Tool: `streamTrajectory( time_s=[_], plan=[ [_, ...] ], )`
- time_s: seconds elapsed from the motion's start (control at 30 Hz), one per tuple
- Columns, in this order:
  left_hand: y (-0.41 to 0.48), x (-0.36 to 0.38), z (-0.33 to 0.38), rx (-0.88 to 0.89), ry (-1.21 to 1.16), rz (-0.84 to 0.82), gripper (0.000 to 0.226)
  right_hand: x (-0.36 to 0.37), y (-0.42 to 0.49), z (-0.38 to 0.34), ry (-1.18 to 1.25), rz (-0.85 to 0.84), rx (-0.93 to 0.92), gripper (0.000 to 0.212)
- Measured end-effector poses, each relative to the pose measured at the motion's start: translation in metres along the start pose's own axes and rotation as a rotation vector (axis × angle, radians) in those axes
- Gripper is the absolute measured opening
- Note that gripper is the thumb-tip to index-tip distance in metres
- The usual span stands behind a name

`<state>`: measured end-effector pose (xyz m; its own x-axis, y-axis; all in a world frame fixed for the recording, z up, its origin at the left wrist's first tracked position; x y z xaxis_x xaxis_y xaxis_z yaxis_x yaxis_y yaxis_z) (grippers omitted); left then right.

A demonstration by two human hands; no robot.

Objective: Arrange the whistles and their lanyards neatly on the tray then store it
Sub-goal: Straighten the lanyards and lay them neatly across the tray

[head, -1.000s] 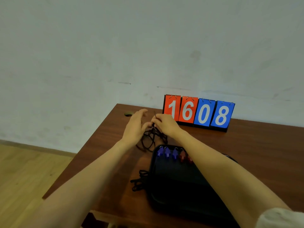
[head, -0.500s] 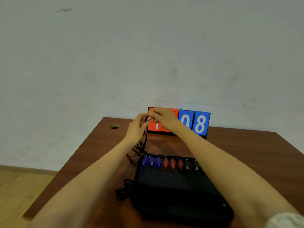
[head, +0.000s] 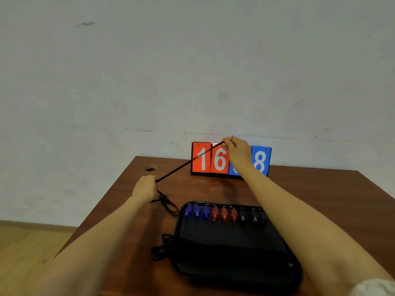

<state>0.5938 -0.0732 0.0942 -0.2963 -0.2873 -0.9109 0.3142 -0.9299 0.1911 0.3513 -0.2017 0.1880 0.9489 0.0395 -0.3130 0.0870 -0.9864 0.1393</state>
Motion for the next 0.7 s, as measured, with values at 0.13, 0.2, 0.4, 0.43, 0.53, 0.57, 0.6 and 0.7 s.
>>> streamTrajectory(
  time_s=[0.13,0.2,0.4,0.43,0.53,0.57,0.6,0.7],
  plan=[
    [-0.001,-0.002,0.001,-0.046,-0.112,0.082,0.021,-0.018,0.000,0.007,-0.037,0.043,0.007,0.031],
    [0.001,-0.012,0.011,-0.014,-0.295,0.275,0.020,-0.024,0.000,0.010,-0.058,0.048,0.017,0.032],
    [-0.005,-0.022,0.028,0.036,-0.386,0.243,0.018,-0.028,-0.010,0.024,-0.151,-0.025,0.052,0.032],
    [-0.008,-0.019,0.023,0.002,-0.308,0.234,0.019,-0.027,-0.012,0.027,-0.190,-0.043,0.057,0.033],
    [-0.011,-0.022,0.018,-0.040,-0.379,0.392,0.020,-0.023,-0.020,0.032,-0.260,-0.096,0.046,0.031],
    [-0.011,-0.024,0.021,-0.013,-0.371,0.364,0.019,-0.022,-0.022,0.034,-0.276,-0.105,0.038,0.030],
    [-0.013,-0.026,0.025,0.013,-0.361,0.299,0.018,-0.021,-0.024,0.035,-0.287,-0.115,0.039,0.030],
    [-0.015,-0.033,0.027,0.049,-0.362,0.346,0.019,-0.015,-0.028,0.039,-0.276,-0.138,0.051,0.031]
  ],
)
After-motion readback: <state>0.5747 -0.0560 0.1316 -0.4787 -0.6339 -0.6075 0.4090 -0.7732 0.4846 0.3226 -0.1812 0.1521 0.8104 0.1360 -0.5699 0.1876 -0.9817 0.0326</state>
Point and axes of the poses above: each hand's wrist, its own y-axis towards the middle knuckle, its own x-axis out of the palm, z = x × y, the point moved 2 cm from there along y, towards the middle knuckle, and after that the axes turned 14 degrees about x, right-handed, at the moved point
